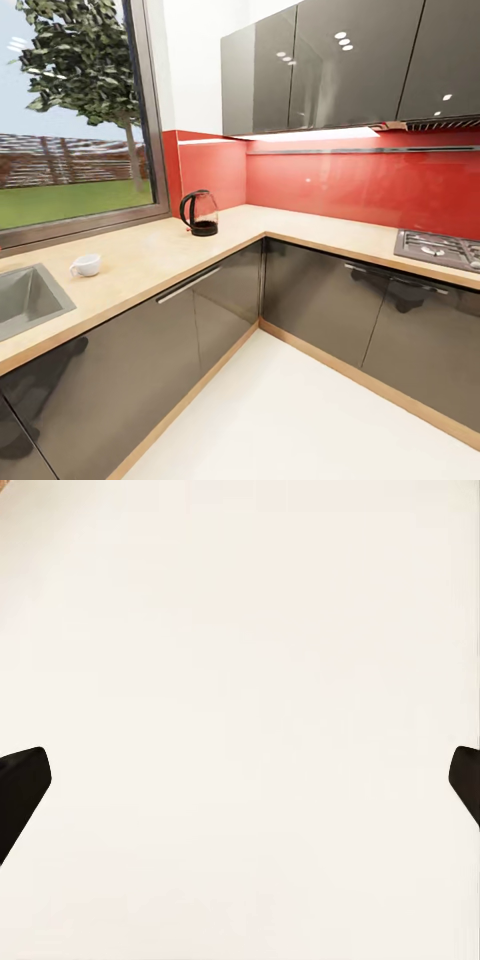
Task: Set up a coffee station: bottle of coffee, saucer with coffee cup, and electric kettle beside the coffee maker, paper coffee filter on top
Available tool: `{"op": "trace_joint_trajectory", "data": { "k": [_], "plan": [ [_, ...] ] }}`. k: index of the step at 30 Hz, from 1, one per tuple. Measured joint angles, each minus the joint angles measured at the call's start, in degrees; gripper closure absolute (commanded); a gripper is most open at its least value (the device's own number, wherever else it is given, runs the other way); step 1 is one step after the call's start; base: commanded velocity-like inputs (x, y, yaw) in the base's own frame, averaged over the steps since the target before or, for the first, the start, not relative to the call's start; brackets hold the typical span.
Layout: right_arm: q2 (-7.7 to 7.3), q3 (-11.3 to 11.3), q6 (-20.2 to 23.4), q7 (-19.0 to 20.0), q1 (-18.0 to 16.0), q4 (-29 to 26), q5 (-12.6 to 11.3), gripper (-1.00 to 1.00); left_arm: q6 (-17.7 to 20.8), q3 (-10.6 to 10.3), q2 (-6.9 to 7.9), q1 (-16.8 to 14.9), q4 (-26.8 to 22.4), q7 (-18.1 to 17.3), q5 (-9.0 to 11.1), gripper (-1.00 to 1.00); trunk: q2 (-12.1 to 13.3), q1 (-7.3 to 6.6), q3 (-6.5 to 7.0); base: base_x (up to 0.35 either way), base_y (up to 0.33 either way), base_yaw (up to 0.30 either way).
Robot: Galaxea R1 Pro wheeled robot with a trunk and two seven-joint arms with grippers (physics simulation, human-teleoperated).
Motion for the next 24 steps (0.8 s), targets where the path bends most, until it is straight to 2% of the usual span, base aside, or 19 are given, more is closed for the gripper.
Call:
{"op": "trace_joint_trajectory", "data": {
  "k": [5,10,24],
  "plan": [
    [0.01,0.00,-0.03,-0.07,0.00,0.00,0.03,-1.00,0.00,0.00,0.02,0.00,0.00,0.00,0.00,-1.00,0.00,0.00,0.00,0.240,-0.221,0.055],
    [0.01,0.01,-0.04,-0.08,-0.01,0.01,0.03,-1.00,0.00,0.00,-0.01,0.00,0.00,0.00,0.00,-1.00,0.00,0.01,0.00,0.186,-0.175,0.180],
    [0.01,0.02,-0.06,-0.10,-0.02,0.04,0.05,-1.00,-0.01,0.01,-0.01,0.00,0.00,-0.01,0.00,-1.00,0.01,0.02,0.00,0.016,-0.015,0.265]
  ]
}}
